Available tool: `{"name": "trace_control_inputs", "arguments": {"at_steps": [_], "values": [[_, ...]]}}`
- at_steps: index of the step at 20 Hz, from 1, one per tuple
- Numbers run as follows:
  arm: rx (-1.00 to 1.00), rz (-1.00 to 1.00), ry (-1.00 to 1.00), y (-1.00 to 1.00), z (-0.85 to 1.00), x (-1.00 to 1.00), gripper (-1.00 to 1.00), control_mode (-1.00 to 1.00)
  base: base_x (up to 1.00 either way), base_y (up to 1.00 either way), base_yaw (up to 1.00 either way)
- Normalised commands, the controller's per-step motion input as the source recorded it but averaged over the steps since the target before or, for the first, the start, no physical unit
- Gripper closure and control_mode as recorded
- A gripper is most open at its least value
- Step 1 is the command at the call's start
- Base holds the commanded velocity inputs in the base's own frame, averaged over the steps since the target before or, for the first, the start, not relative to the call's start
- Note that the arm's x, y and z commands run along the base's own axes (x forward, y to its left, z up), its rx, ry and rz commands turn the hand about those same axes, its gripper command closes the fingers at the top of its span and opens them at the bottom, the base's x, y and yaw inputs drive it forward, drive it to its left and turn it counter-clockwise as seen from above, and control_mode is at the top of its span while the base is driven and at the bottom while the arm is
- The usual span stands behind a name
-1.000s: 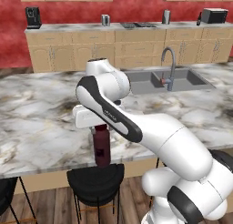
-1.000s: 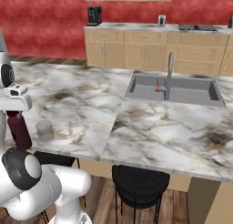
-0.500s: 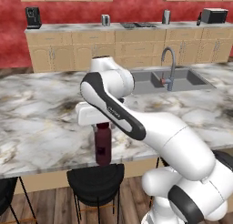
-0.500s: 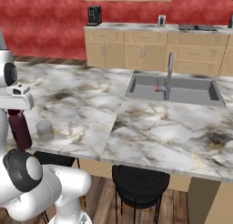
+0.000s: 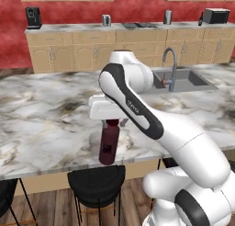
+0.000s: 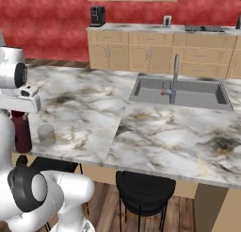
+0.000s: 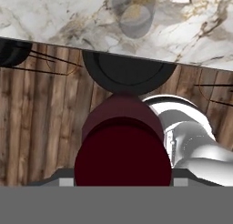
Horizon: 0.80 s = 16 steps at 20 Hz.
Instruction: There is a wine glass and glass cup on the dining counter. Place the wine bottle next to the wine glass and the juice bottle next to the glass cup.
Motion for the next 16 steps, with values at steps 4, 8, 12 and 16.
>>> {"name": "trace_control_inputs", "arguments": {"at_steps": [4, 8, 12, 16], "values": [[0.11, 0.0, 0.0, -0.38, 0.1, -0.2, 1.0, -1.0, 0.0, 0.0, 0.0], [0.02, 0.0, 0.0, -0.4, 0.02, -0.09, 1.0, -1.0, 0.0, 0.0, 0.0], [0.0, 0.0, 0.0, -0.41, 0.0, 0.0, 1.0, -1.0, 0.0, 0.0, 0.0], [0.0, 0.0, 0.0, -0.39, 0.0, 0.06, 1.0, -1.0, 0.0, 0.0, 0.0]]}}
